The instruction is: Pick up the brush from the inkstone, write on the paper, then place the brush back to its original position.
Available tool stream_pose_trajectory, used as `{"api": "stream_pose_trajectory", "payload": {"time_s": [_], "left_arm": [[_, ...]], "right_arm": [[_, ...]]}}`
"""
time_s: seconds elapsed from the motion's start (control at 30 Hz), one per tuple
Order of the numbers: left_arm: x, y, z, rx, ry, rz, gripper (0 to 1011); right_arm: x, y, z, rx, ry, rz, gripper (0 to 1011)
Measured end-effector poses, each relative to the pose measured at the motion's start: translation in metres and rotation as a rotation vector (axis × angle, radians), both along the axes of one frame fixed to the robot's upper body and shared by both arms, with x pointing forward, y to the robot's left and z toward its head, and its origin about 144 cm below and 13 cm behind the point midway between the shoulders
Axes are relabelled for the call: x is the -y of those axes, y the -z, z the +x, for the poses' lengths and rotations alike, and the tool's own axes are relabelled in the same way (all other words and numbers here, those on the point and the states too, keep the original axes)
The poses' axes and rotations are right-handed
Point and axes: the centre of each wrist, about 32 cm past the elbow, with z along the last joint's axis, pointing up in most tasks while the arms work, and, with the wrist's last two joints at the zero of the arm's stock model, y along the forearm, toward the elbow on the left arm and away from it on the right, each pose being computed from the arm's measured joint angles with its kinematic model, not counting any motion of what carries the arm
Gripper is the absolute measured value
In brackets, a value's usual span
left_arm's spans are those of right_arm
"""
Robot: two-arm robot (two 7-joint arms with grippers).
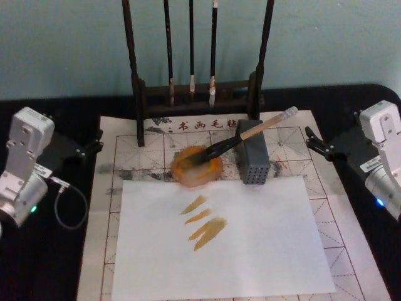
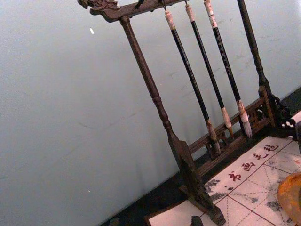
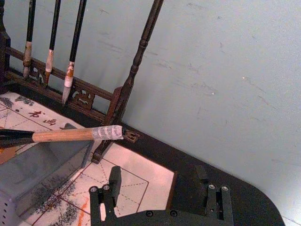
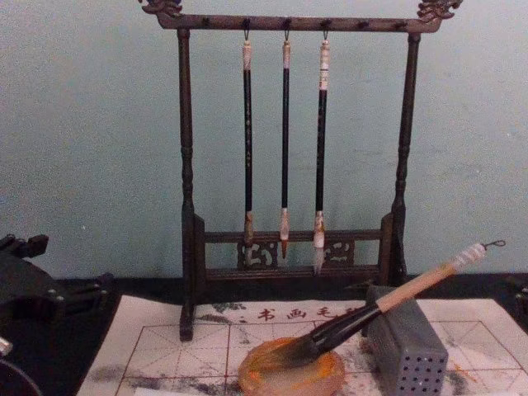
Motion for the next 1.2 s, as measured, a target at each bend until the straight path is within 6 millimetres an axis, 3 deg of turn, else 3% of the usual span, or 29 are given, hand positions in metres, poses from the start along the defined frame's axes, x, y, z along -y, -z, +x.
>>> {"api": "stream_pose_trajectory", "payload": {"time_s": [1.2], "left_arm": [[0.0, 0.0, 0.0, 0.0, 0.0, 0.0, 1001]], "right_arm": [[0.0001, 0.0, 0.0, 0.0, 0.0, -0.001, 1000]]}}
